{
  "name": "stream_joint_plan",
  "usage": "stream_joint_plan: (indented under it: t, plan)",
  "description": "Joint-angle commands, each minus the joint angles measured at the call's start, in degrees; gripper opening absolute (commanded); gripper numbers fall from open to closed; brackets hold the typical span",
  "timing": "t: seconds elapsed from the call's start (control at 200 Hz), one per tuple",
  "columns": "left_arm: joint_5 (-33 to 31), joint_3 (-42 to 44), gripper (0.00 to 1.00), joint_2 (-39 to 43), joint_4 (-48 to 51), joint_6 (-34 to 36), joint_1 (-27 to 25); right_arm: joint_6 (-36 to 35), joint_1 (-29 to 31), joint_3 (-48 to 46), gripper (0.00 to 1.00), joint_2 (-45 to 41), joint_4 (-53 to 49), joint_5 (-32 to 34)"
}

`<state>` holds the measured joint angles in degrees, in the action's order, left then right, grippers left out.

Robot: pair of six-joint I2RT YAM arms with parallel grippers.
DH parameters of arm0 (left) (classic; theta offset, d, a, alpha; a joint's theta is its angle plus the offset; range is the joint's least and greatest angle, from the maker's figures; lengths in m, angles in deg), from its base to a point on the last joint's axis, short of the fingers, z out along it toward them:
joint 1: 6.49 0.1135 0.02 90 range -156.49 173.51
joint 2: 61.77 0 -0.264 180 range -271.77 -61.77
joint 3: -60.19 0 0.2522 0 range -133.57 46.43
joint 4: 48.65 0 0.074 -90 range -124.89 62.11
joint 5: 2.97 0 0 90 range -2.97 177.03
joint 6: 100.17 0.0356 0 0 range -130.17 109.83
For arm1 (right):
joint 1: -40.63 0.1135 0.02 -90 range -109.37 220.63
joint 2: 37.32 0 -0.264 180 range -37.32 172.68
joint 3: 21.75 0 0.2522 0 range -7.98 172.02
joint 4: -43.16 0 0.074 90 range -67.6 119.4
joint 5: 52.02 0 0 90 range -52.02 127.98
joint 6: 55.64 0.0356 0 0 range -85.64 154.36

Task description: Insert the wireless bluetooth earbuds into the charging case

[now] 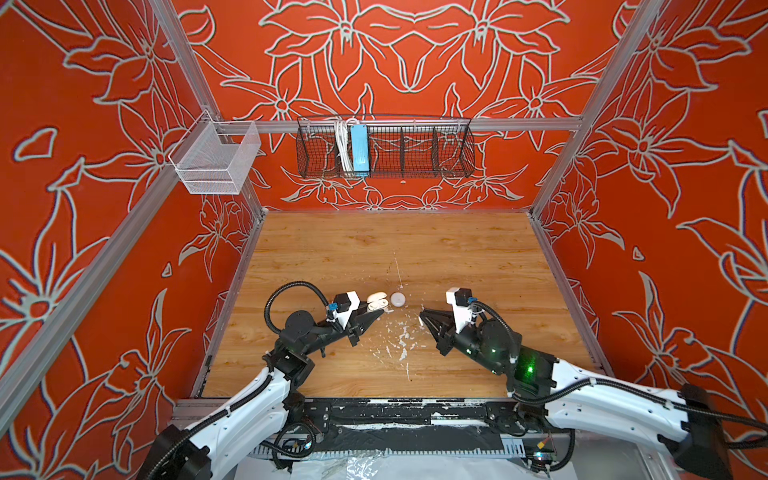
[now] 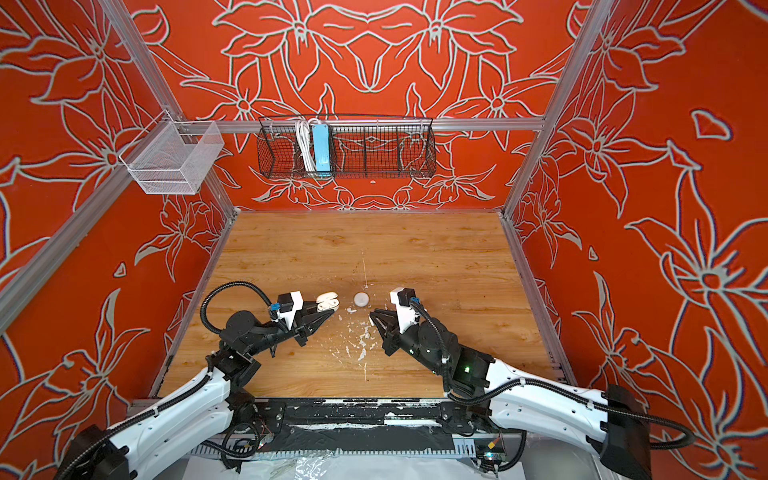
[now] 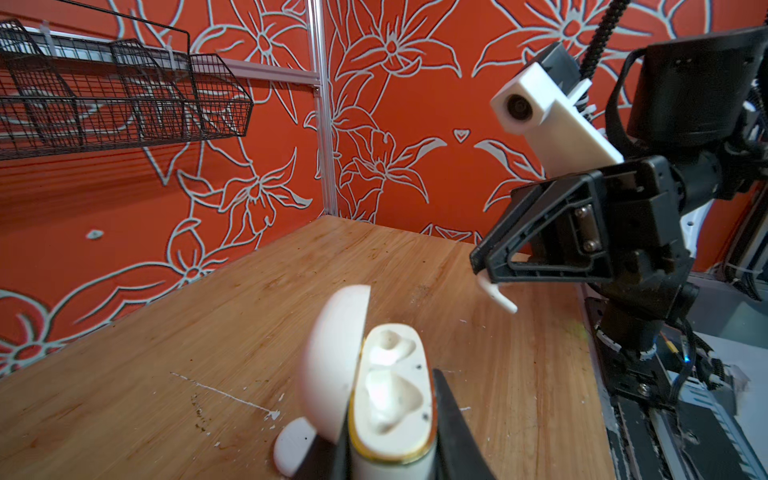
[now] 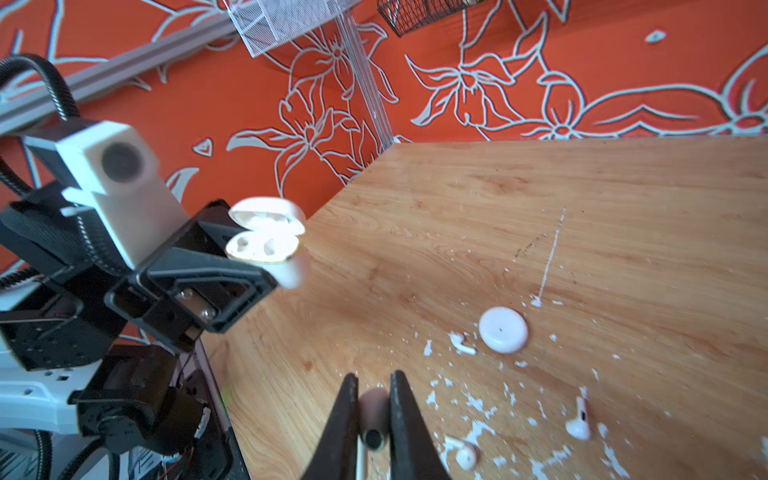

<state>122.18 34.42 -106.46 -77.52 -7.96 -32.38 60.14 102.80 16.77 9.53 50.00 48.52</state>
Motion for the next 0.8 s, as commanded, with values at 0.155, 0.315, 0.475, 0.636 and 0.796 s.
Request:
stream_joint_plan:
  t: [0.155,0.315,0.475,0.636,0.796]
  plan:
    - [3.41,1.56,0.00,-0.61,-9.30,-2.53,-0.48,-3.33,1.01,2.81,0.14,7.29,23.15,-5.28]
    - [-1.15,1.85,0.00,-1.72,-9.25,-3.72,-0.55,-5.19,1.11,7.18,0.14,10.03,20.30,-0.84]
    - [-7.91,0.81,0.00,-0.90,-2.59,-2.75,-0.56,-2.67,0.95,12.14,0.16,10.65,3.66,13.57]
    - [-17.84,-0.02,0.00,1.37,3.68,-4.88,-0.48,3.28,0.75,13.44,0.25,9.46,-13.26,18.95]
    - [-29.87,0.49,0.00,2.00,8.03,-7.99,-0.06,5.58,0.73,13.01,0.28,12.91,-21.22,9.77]
